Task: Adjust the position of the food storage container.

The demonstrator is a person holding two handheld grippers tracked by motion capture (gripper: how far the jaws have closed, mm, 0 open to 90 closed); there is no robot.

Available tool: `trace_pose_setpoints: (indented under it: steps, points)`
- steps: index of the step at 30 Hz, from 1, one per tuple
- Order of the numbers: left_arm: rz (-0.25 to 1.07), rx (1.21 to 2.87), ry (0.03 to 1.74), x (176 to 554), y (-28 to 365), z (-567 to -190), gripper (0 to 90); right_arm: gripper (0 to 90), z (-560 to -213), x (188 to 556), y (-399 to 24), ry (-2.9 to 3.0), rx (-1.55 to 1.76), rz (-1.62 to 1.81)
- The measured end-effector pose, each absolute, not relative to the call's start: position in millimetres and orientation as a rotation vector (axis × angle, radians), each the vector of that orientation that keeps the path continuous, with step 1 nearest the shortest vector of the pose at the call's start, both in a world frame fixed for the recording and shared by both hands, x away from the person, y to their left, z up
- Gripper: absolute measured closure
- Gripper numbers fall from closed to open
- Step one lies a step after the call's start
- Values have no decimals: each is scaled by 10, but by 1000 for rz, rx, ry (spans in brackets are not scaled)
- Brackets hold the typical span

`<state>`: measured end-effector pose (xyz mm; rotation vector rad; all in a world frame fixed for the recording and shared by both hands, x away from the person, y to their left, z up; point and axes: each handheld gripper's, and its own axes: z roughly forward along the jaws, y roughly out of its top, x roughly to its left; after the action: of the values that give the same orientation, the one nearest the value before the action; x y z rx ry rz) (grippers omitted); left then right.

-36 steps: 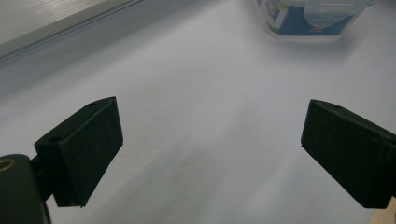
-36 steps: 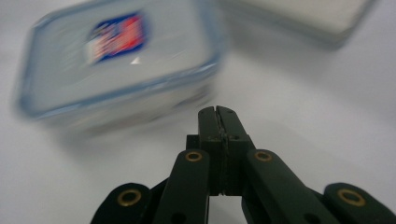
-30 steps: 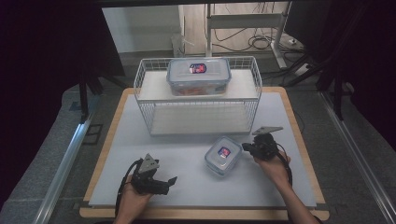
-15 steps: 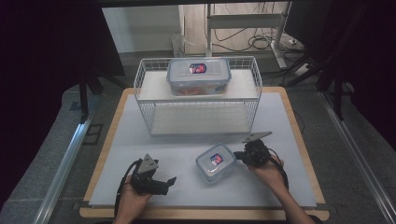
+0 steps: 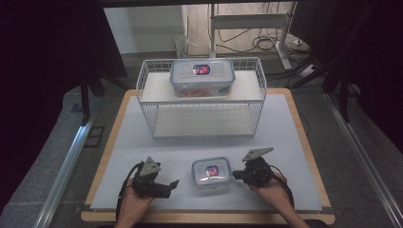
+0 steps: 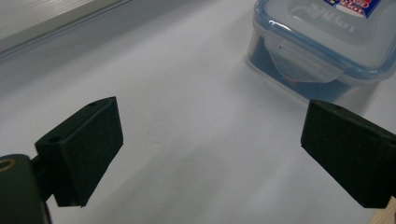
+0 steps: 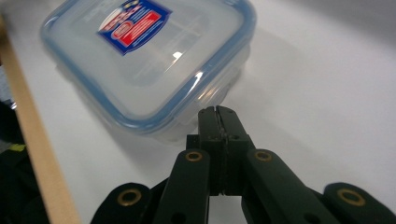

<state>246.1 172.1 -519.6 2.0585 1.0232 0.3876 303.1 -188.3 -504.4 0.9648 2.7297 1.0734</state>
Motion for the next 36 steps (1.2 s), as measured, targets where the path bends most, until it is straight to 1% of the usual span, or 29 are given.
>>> trace_pose_setpoints:
  steps: [7,13,16,21,26,27,28,30,31,33,36]
  points:
    - [393,2064,1024,2449,1731,-5193,54,899,-5060,2927,-1761,2742,891,1022]
    - [394,2074,1013,2439,1781,-5172,56,887,-4975,2935,-1903,2648,883,1002]
    - [405,2109,982,2429,1750,-5180,55,807,-4940,2921,-2005,2605,887,1026]
    - [453,2145,921,2397,1682,-5172,48,618,-4927,2866,-2107,2535,874,1035]
    - [456,2111,935,2341,1725,-5201,43,447,-4938,2837,-2163,2507,859,1037]
    - [455,2100,942,2329,1749,-5208,44,362,-4960,2850,-2183,2500,864,1056]
    - [455,2095,946,2325,1765,-5208,44,362,-4960,2850,-2183,2500,864,1056]
    - [437,2062,960,2332,1799,-5207,49,279,-4999,2891,-2209,2504,881,1063]
    - [437,2062,960,2332,1799,-5207,50,279,-4999,2891,-2209,2504,881,1063]
    - [432,2063,965,2340,1792,-5216,50,231,-5024,2923,-2222,2494,902,1086]
    - [443,2102,961,2344,1759,-5245,47,195,-5044,2956,-2252,2500,928,1100]
